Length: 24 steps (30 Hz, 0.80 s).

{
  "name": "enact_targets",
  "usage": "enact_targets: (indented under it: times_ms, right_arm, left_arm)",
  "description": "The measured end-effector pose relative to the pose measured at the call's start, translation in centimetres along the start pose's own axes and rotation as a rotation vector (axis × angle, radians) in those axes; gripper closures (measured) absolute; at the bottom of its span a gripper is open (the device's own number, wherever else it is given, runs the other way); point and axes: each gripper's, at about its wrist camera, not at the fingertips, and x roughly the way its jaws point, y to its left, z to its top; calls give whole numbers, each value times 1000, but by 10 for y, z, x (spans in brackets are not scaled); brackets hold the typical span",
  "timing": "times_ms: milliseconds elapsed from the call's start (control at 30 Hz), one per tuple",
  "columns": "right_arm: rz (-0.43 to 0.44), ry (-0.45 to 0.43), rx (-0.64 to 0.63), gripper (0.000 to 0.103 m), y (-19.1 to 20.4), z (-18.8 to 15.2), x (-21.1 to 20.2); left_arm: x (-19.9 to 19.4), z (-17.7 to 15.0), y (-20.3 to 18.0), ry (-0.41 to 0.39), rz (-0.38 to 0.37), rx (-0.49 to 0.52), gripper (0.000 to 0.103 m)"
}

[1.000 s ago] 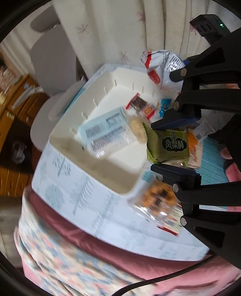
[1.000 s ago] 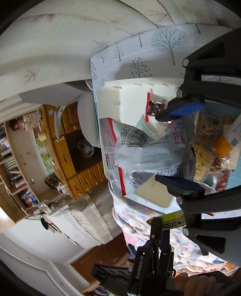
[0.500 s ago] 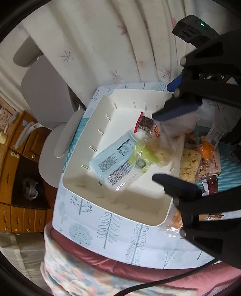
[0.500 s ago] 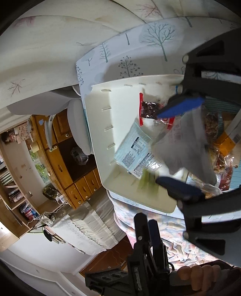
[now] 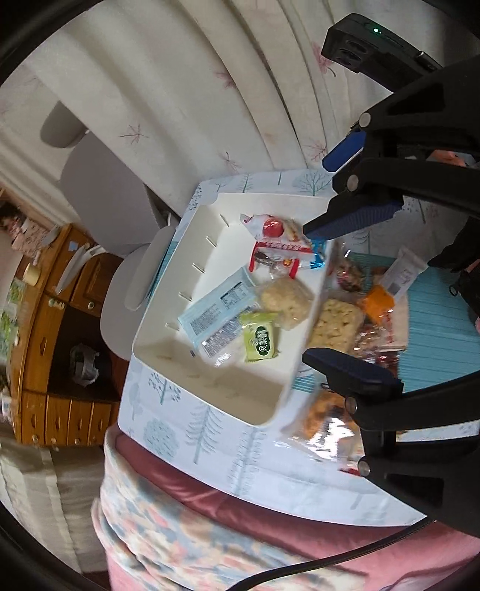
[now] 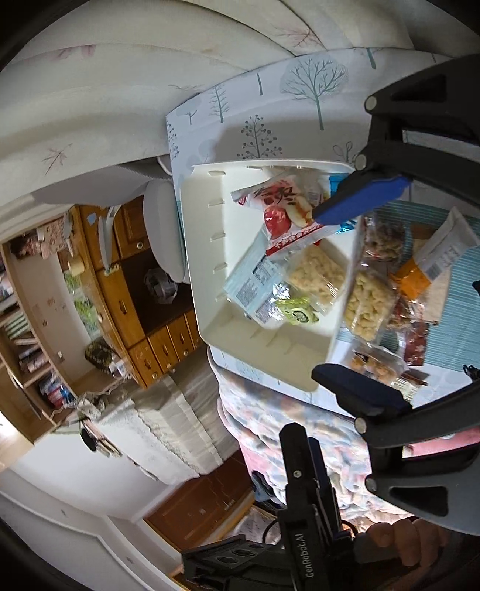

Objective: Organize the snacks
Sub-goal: 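Carry both packets into the white tray and open both grippers, then withdraw both open grippers from the tray toward the remaining snacks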

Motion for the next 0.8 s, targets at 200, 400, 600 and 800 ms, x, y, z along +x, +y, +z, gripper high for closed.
enact_targets:
  times_ms: [200, 400, 600, 800]
  right_arm:
    - [47, 26, -54, 25, 3, -14, -15]
    - [68, 59, -68, 25, 6, -27, -18]
    - [91, 69, -69, 25, 11, -38, -17]
    - [62, 58, -77, 25, 20, -50, -17]
  left_arm:
    - [-25, -39, 17, -66, 42, -77, 43]
    - [-43, -73, 34, -101, 113, -121, 37]
    - [-49, -92, 52, -94, 165, -132, 33]
    - [-43, -87, 69, -53, 200, -61, 33]
